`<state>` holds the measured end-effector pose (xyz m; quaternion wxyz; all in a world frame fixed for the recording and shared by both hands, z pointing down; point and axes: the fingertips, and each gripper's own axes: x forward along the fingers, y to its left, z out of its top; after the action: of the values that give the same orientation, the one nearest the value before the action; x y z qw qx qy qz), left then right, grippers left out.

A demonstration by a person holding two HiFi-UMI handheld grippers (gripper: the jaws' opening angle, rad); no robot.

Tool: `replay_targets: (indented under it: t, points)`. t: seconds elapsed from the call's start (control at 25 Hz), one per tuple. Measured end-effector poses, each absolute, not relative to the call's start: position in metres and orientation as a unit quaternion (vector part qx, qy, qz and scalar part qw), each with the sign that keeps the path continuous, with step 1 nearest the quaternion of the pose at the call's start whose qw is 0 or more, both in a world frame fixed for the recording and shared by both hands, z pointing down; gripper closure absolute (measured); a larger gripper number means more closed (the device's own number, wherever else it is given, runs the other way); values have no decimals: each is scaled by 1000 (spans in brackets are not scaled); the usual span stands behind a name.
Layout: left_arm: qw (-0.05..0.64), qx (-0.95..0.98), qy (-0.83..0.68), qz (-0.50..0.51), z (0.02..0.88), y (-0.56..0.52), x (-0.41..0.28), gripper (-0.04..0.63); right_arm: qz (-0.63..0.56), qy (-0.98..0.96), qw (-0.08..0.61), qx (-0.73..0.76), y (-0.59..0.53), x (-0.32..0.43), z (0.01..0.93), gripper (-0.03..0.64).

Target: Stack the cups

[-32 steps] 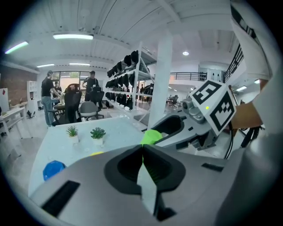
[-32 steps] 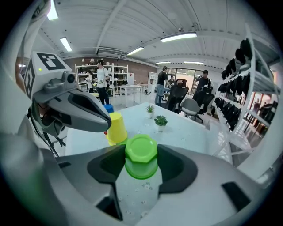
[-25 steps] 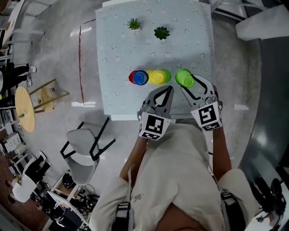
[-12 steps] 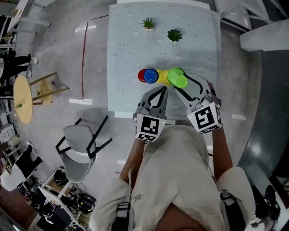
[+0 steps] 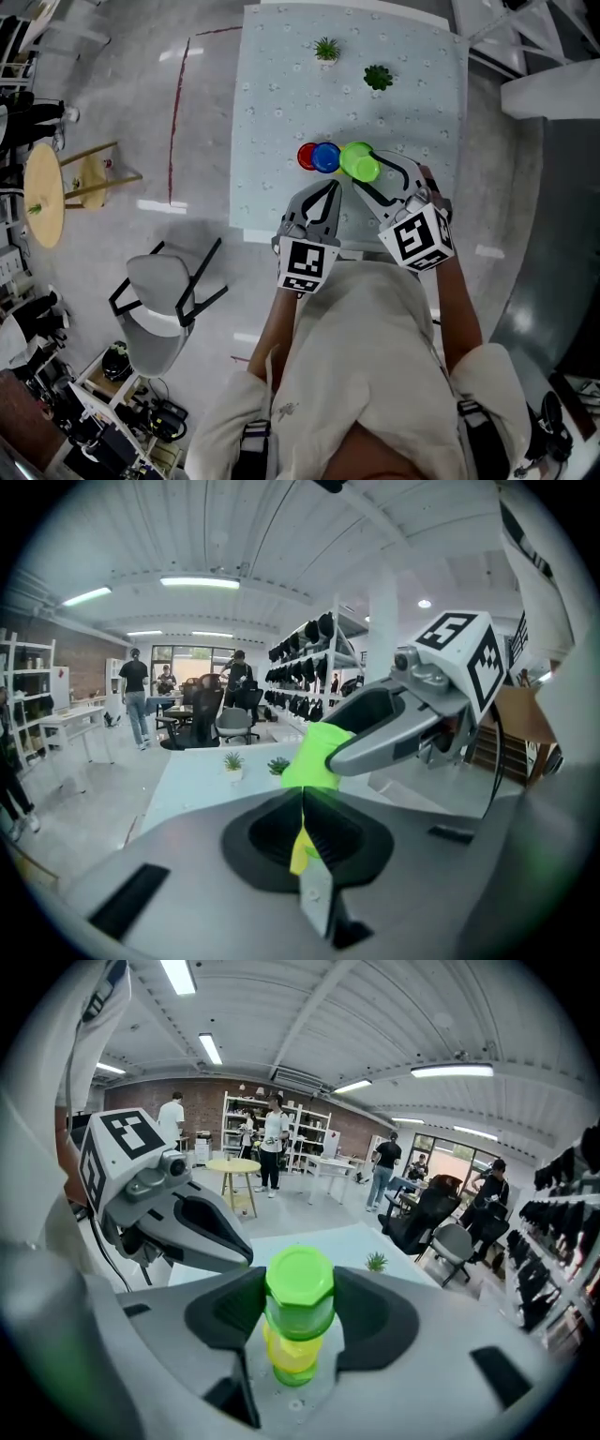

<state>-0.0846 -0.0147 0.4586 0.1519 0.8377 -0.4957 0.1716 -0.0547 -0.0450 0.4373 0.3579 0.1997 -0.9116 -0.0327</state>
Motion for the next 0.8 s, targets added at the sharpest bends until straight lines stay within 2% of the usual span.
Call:
replay_targets:
  t: [0.8]
  points:
    - [164,836,-495,170,465,-18,-102,580,-5,-901,394,179,-49,-74,460,388]
